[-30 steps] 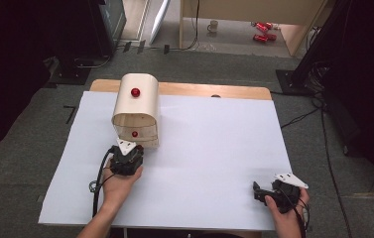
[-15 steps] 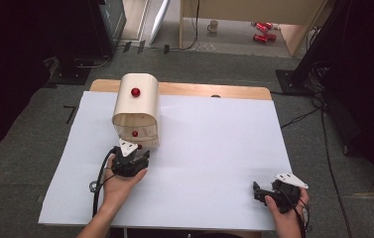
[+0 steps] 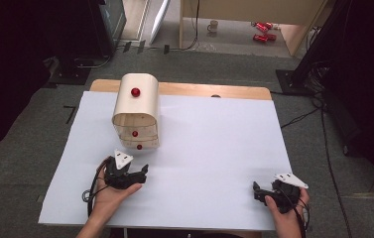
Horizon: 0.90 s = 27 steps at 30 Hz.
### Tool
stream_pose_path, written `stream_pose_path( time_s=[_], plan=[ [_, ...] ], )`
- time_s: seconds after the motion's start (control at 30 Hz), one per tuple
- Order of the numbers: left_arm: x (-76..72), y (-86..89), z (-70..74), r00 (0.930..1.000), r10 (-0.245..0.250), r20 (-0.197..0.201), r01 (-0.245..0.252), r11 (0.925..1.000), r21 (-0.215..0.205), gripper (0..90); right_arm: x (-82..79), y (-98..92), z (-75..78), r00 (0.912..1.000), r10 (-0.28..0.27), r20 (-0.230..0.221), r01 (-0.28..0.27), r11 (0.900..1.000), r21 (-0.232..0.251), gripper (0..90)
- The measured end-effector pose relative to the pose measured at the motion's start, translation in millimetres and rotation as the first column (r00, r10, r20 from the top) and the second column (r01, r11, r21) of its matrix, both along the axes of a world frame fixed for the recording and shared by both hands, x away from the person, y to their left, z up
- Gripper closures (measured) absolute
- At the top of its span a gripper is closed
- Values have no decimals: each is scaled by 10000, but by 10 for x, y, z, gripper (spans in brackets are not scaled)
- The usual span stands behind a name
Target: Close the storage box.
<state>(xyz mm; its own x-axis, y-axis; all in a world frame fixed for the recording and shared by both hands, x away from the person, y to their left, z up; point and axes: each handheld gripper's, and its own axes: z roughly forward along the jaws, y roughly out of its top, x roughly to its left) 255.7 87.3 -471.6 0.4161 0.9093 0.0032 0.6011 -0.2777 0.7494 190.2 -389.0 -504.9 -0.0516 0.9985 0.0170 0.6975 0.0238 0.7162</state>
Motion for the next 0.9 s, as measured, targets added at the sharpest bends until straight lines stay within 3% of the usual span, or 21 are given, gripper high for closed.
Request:
stream_pose_path(
  time_s=[0.4, 0.53, 0.9],
  plan=[
    [-122, 527, -14, 9966, 824, -42, -823, 9966, 99, 179, 0, 1, 1, 10000, -22, -19, 22, 10000, 1, 0],
    [-127, 732, -19, 9934, 1147, 30, -1147, 9925, 421, 184, 0, 2, 1, 10000, -17, -25, 17, 10000, 0, 0],
    [-144, 1162, -86, 9835, 1808, -96, -1799, 9820, 580, 157, 0, 0, 1, 10000, -2, -20, 2, 10000, -14, 0]
  ],
)
